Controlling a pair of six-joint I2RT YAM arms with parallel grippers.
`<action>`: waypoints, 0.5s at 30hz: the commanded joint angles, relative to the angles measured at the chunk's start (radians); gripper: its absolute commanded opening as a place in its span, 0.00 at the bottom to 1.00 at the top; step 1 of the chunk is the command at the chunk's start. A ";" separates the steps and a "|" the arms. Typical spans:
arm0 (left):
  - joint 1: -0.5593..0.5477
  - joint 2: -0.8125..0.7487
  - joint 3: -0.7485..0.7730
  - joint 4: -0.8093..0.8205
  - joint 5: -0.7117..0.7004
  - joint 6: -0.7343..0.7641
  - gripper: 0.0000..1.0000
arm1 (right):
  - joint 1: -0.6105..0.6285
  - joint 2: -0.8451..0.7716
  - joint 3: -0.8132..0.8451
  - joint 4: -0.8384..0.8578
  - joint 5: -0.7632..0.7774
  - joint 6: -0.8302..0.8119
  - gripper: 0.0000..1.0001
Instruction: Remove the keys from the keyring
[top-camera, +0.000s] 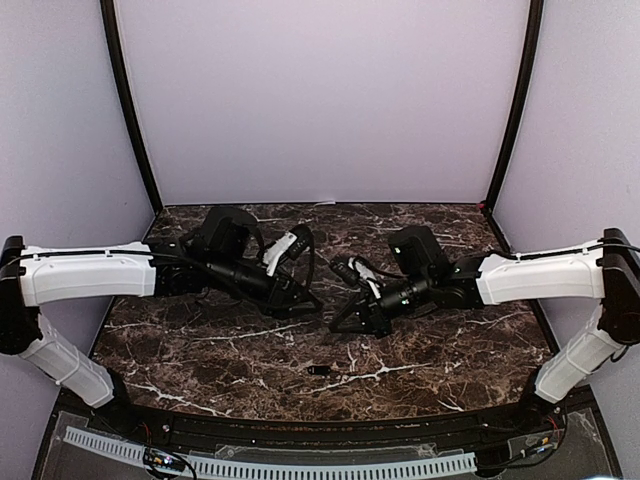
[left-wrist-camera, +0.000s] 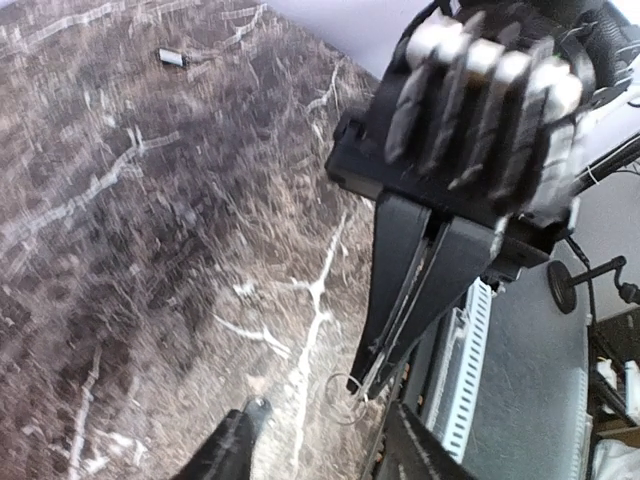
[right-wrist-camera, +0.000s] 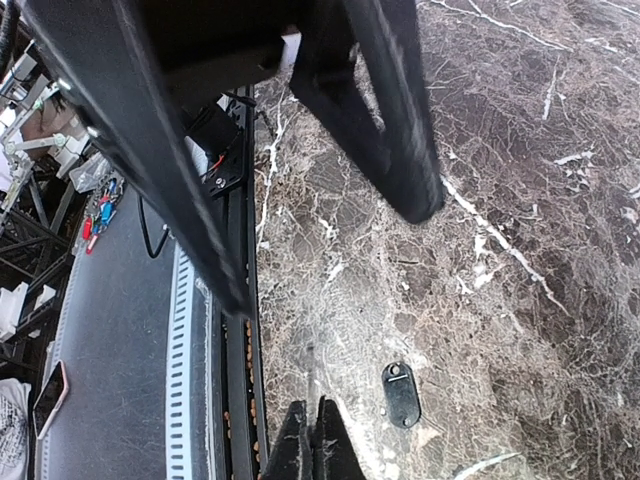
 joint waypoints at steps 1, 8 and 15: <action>0.002 -0.107 -0.053 0.139 -0.087 -0.058 0.54 | -0.006 -0.035 -0.021 0.095 -0.015 0.039 0.00; -0.034 -0.169 -0.192 0.324 -0.081 -0.050 0.39 | -0.006 -0.025 -0.025 0.170 -0.011 0.131 0.00; -0.149 -0.080 -0.129 0.234 -0.335 -0.002 0.25 | -0.006 -0.015 0.001 0.181 0.036 0.211 0.00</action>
